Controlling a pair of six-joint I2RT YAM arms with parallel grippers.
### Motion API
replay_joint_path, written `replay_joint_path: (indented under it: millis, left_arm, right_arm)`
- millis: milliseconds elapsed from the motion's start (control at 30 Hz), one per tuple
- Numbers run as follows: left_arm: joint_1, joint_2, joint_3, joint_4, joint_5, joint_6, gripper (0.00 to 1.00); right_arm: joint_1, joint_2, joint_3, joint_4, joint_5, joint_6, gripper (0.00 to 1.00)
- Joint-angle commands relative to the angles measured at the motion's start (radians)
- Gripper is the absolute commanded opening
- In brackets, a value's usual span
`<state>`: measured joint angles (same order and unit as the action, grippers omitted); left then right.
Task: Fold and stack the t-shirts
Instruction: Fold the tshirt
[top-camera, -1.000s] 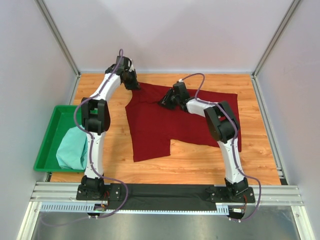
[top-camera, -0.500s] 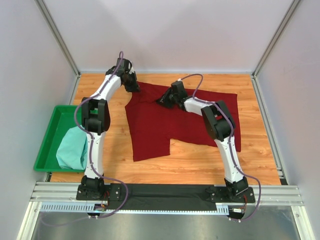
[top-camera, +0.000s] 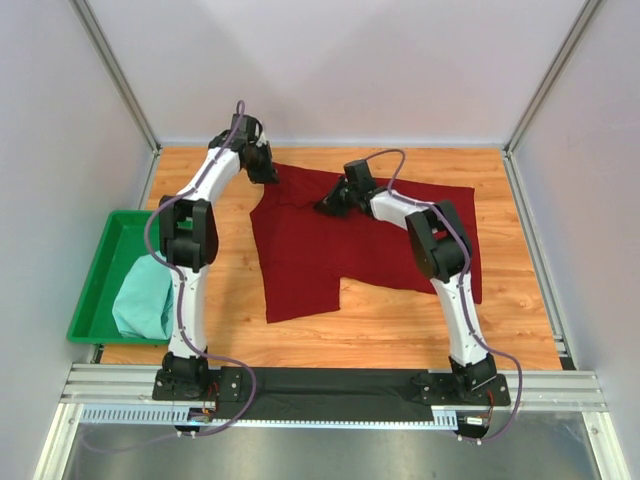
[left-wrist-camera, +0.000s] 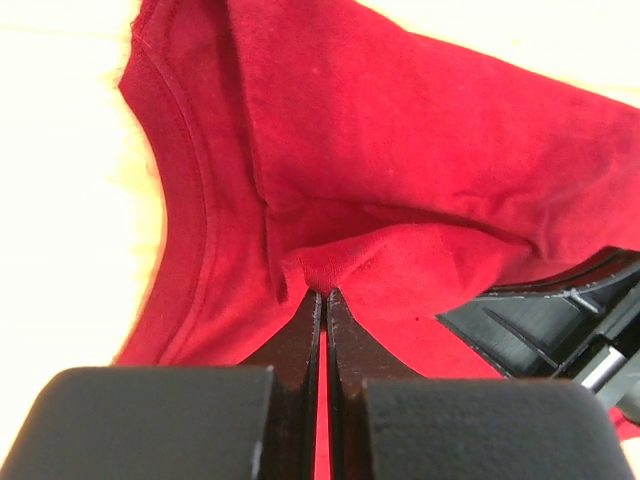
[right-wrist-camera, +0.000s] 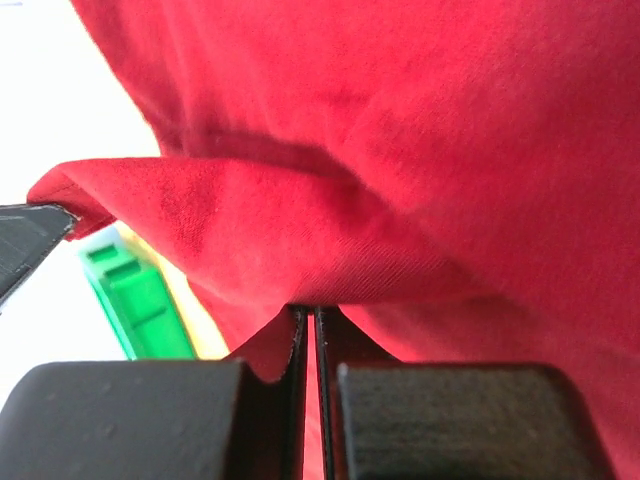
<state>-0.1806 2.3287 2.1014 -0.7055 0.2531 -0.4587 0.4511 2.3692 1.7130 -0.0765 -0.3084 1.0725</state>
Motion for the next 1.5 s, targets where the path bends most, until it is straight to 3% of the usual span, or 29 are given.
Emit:
replay_joint_path:
  millis: [0, 167, 367, 733, 1467]
  left_arm:
    - [0.003, -0.109, -0.021, -0.032, 0.024, 0.014, 0.00]
    - [0.000, -0.186, -0.167, -0.032, 0.005, -0.018, 0.00]
    - [-0.014, -0.212, -0.230, -0.040, 0.057, -0.040, 0.00]
    - [-0.025, -0.288, -0.357, -0.049, 0.025, -0.069, 0.00]
    - [-0.026, -0.266, -0.383, -0.106, 0.083, -0.106, 0.00]
  right_arm:
    - [-0.023, -0.094, 0.068, -0.095, -0.139, -0.049, 0.00]
    - [-0.069, -0.128, 0.017, -0.104, -0.228, -0.057, 0.00]
    - [-0.072, -0.090, 0.027, -0.129, -0.351, -0.094, 0.00]
    - [-0.075, -0.140, -0.039, -0.187, -0.425, -0.097, 0.00]
    - [-0.112, -0.143, -0.052, -0.270, -0.465, -0.115, 0.03]
